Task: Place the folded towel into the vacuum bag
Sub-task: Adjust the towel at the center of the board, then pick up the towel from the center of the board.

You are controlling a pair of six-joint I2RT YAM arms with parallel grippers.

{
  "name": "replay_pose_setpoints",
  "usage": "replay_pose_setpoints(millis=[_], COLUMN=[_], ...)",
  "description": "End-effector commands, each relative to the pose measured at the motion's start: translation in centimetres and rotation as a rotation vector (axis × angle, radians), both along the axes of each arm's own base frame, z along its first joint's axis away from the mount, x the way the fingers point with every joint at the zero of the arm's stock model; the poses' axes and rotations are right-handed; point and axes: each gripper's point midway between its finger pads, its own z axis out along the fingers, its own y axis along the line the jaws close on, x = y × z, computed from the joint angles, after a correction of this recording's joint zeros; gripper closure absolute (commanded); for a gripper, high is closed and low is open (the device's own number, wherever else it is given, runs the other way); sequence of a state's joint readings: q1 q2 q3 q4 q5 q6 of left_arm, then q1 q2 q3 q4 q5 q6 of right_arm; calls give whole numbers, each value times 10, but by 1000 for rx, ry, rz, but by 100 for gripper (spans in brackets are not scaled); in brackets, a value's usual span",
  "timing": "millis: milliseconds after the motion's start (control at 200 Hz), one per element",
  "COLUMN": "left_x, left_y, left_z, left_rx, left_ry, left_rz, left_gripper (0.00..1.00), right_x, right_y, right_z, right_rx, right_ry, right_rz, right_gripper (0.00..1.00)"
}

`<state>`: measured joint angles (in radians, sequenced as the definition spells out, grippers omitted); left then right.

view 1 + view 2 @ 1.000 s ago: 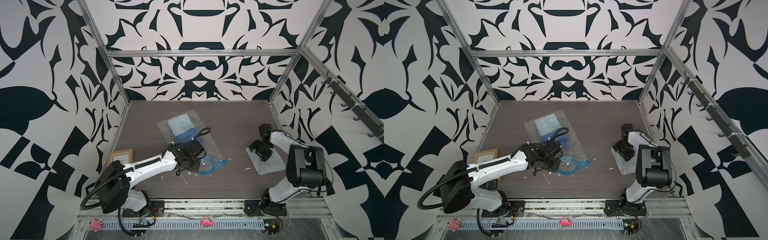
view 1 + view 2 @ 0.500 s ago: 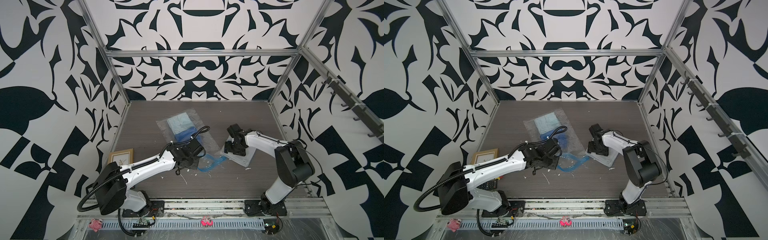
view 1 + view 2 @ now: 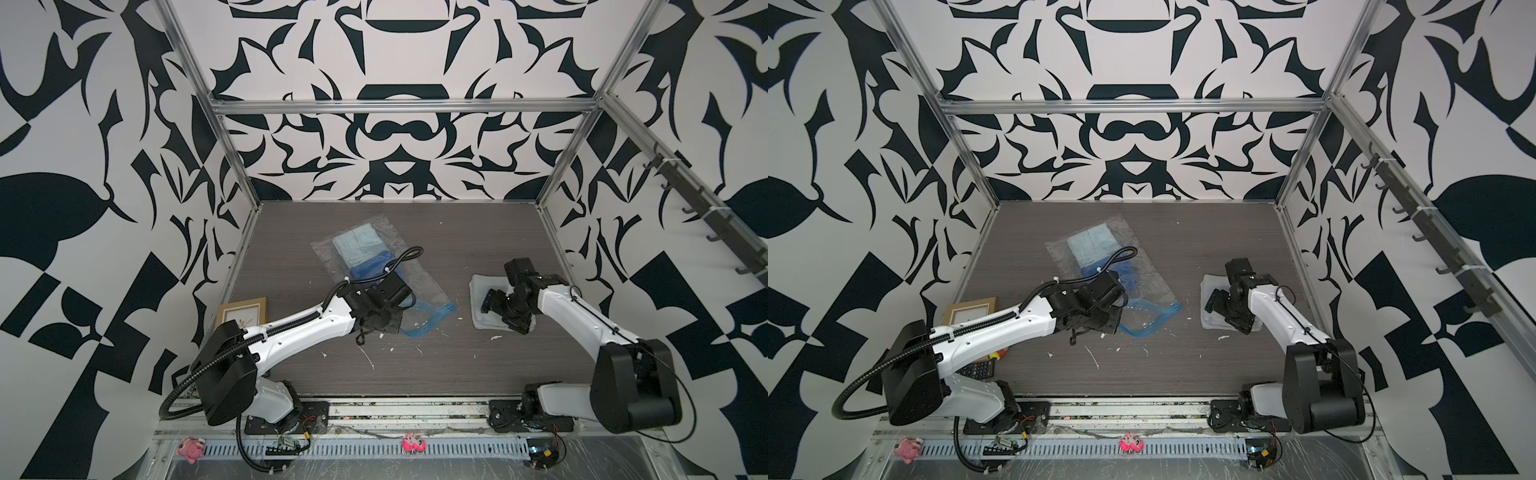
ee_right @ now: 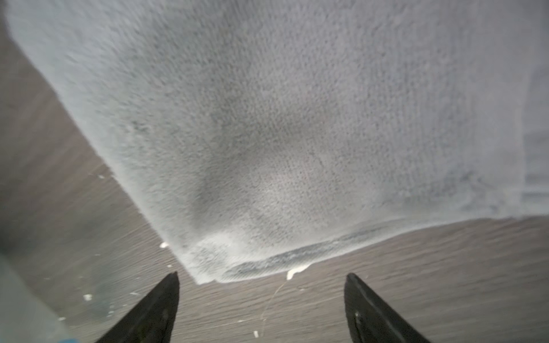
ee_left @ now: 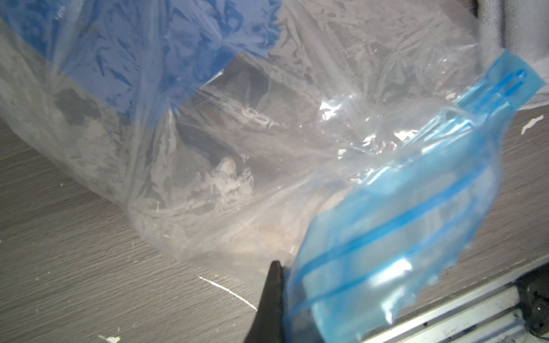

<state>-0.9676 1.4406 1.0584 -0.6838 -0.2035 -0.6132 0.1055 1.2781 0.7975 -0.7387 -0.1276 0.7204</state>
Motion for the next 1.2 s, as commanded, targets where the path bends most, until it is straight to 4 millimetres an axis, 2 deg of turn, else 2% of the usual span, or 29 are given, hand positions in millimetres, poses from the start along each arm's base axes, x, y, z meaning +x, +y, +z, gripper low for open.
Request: replay_pose_setpoints(millis=[0, 65, 150, 300, 460, 565, 675, 820, 920, 1080, 1195], left_x=[3, 1, -1, -2, -2, -2, -1, 0, 1, 3, 3], left_y=[-4, -6, -9, -12, -14, -14, -15, -17, -18, -19, -20], left_z=[5, 5, 3, 3, 6, 6, 6, 6, 5, 2, 1], left_rx=[-14, -22, -23, -25, -32, -34, -39, -40, -37, -27, -26], left_ry=[7, 19, 28, 35, 31, 30, 28, 27, 29, 28, 30], left_rz=[12, -1, -15, -35, -40, -39, -35, -34, -37, -39, -40], left_gripper=[100, 100, 100, 100, 100, 100, 100, 100, 100, 100, 100], right_x=[-2, -10, -17, -24, -12, -5, -3, 8, 17, 20, 19], right_y=[6, 2, -2, -9, -7, -15, -29, -38, -34, -28, -32], right_z=[22, 21, 14, -3, -12, -12, -19, -23, -27, -39, -43], right_rx=[117, 149, 183, 238, 332, 318, 283, 259, 256, 246, 223], right_ry=[-58, -74, -96, -72, -64, -68, -56, -51, -11, 68, 65], right_rz=[-240, -362, -483, -658, -804, -860, -934, -945, -906, -862, -871], right_gripper=[11, 9, 3, 3, 3, 3, 8, 11, 11, 11, 13])
